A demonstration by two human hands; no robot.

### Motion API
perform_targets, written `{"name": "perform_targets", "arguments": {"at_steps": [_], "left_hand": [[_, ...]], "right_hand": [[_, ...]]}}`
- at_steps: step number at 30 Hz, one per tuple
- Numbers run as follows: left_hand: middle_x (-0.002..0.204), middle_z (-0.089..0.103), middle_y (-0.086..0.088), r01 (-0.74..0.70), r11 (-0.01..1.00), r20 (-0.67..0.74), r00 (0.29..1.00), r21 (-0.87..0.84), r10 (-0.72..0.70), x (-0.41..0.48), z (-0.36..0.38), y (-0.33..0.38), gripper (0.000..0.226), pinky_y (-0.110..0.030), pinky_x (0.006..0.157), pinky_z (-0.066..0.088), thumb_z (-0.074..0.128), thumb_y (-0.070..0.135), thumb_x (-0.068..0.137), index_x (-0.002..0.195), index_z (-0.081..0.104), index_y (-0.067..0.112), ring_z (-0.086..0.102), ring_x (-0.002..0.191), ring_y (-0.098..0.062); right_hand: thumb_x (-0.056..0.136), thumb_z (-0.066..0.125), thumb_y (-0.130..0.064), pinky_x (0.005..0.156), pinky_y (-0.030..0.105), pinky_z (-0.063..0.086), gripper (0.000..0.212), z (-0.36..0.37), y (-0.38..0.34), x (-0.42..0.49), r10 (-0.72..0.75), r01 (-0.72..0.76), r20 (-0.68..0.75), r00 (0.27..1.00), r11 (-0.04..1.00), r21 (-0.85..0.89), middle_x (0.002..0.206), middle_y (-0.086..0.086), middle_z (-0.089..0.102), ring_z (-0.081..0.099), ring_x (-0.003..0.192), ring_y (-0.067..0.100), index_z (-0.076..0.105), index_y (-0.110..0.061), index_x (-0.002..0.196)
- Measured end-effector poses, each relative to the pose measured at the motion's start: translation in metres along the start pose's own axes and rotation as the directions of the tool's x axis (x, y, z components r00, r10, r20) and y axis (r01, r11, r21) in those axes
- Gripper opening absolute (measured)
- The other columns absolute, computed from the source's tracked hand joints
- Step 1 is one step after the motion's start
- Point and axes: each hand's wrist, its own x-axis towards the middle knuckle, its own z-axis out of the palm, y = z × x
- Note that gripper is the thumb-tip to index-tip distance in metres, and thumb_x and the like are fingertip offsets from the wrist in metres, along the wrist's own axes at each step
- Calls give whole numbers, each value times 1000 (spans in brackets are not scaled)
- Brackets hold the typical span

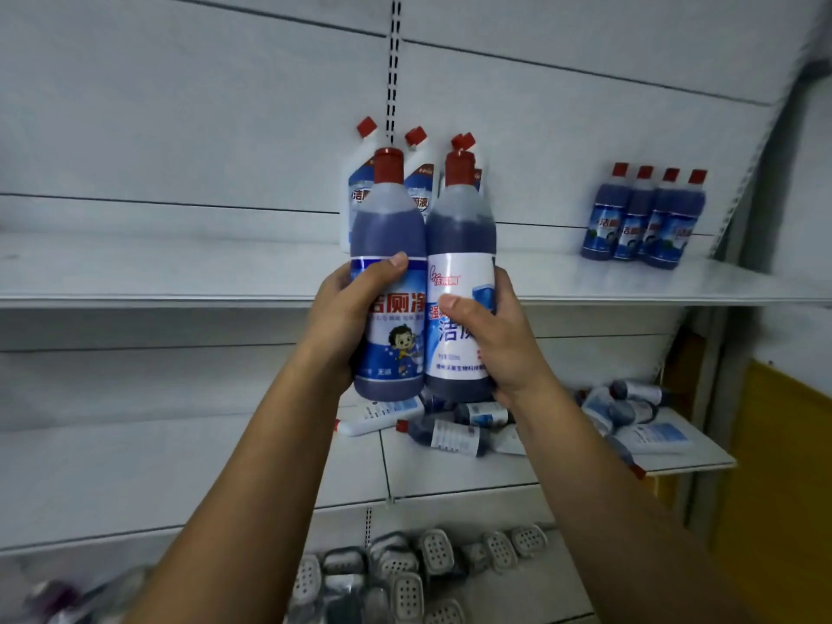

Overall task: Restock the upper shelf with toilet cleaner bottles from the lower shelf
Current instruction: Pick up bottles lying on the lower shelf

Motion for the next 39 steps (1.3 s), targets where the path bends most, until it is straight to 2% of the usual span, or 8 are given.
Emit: {"name": "perform_targets", "arguments": {"at_steps": [4,10,15,22,26,29,34,39], "left_hand": [[85,76,-2,-16,1000,-48,999,26,17,8,-18,4,51,-31,65,58,69,44,66,106,63,13,74,75,-21],[91,77,-5,-53,997,-123,991,57,60,11,-85,25,51,-33,70,59,69,43,68,108,63,13,75,82,-24],[92,76,-5,-68,987,-214,972,146,98,8,-178,56,53,-34,72,59,70,46,67,109,62,14,75,84,-24],[86,76,-4,-62,971,-371,917,230,146,-7,-327,105,23,-34,69,59,69,33,87,101,63,16,75,79,-23],[84,77,-4,-56,966,-461,871,252,171,-17,-402,134,22,-31,65,59,71,32,85,98,63,16,75,77,-22],[89,77,-5,-49,957,-509,839,285,194,-18,-450,150,25,-31,66,60,71,34,85,101,62,17,75,79,-23],[92,76,-3,-62,932,-527,810,357,256,-5,-515,169,29,-34,71,60,70,36,86,107,61,19,75,82,-22],[100,75,-6,-95,913,-523,794,397,310,25,-577,186,39,-40,77,61,70,38,87,117,60,16,75,86,-23]], "right_hand": [[72,71,-19,73,33,58,53,17,8,15,-5,4,33,999,1000,12,104,3,69,72,87,18,48,-23,119],[73,71,-23,80,42,59,52,85,24,41,-17,14,115,993,1000,24,109,6,68,71,94,25,48,-26,119],[74,71,-23,78,39,59,51,185,42,61,-17,3,191,981,998,71,112,8,67,71,95,25,48,-26,119],[84,72,-14,73,32,59,45,347,70,78,-16,-17,297,955,994,109,108,4,67,72,90,20,46,-23,120],[86,70,-12,72,28,58,44,434,83,86,-20,-28,362,932,992,127,109,3,66,72,90,18,45,-20,122],[79,74,-23,73,31,59,47,488,89,94,-4,-43,403,915,993,107,109,4,68,72,91,20,48,-22,119],[87,70,-18,69,24,58,39,555,100,120,-4,-23,440,898,998,57,106,-2,67,72,87,12,46,-26,118],[88,70,-23,81,38,60,48,612,103,158,28,-55,489,872,998,41,109,0,68,72,90,14,43,-22,127]]}}
